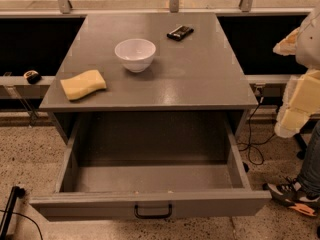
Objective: Close top drawer
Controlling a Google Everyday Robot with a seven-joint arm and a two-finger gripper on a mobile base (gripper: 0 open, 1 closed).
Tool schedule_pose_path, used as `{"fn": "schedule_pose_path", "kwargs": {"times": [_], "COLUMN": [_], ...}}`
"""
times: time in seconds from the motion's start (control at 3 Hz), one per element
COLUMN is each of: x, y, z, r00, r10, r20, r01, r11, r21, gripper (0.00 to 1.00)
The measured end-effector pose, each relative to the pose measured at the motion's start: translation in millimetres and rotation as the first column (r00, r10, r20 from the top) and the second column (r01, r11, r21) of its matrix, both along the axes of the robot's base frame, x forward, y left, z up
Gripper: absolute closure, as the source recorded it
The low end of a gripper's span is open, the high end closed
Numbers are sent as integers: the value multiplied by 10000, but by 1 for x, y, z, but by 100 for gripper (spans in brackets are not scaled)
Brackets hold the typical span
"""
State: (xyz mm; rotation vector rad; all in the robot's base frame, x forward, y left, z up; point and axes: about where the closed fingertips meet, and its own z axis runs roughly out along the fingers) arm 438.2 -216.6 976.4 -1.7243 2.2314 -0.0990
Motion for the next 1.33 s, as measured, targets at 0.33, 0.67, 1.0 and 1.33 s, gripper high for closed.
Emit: {"fn": "schedule_pose_path", "kwargs": {"times": [0.33, 0.67, 1.0, 1.33], "x": [0, 2, 6, 3], "y": [0, -2, -10, -16], "z": [0, -11, -58, -113], "r00": [10000, 9994, 9971, 9967], "r10": [0, 39, -59, 196], "r20": [0, -336, -765, -791], "r01": [0, -45, 41, -194], "r11": [10000, 9998, 9997, 9998], "r21": [0, -187, -243, 36], "gripper": [0, 0, 0, 0]}}
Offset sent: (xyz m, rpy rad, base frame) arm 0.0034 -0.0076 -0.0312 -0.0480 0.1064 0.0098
